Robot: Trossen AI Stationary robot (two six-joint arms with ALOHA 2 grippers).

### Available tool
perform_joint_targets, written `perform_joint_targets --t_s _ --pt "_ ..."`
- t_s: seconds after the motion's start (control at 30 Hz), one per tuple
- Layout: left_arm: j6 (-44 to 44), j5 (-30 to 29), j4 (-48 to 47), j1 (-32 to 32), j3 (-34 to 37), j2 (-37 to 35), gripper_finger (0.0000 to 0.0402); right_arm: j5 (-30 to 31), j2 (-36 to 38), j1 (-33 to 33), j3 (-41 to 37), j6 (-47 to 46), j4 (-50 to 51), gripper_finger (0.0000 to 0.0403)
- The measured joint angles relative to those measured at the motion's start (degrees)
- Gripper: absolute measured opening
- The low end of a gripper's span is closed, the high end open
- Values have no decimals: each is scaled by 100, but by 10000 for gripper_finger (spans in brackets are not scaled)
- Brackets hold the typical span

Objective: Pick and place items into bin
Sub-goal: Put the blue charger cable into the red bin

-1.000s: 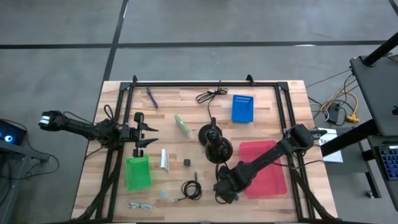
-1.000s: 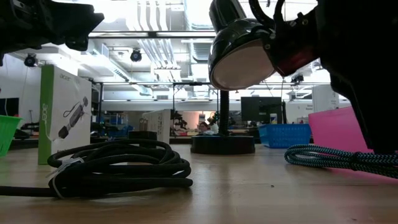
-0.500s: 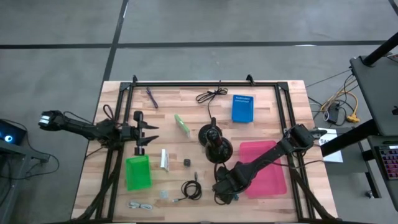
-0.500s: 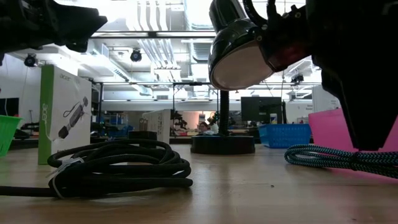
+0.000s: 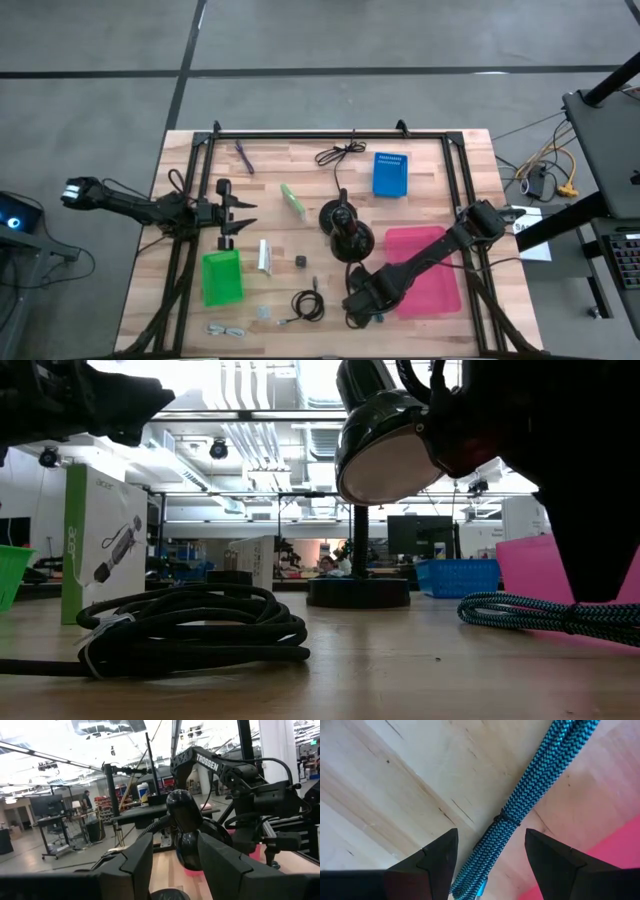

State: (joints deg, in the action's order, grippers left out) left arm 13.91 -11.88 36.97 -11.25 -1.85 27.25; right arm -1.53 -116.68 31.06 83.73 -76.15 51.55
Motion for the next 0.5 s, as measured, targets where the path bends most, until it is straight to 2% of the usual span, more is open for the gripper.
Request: perform_joint_targets --t_s 0.23,0.5 --pt "2 2 4 0 0 9 141 8 0 49 -43 -537 -5 216" --pt "2 19 7 0 0 2 141 -59 -240 93 -39 -684 -125 214"
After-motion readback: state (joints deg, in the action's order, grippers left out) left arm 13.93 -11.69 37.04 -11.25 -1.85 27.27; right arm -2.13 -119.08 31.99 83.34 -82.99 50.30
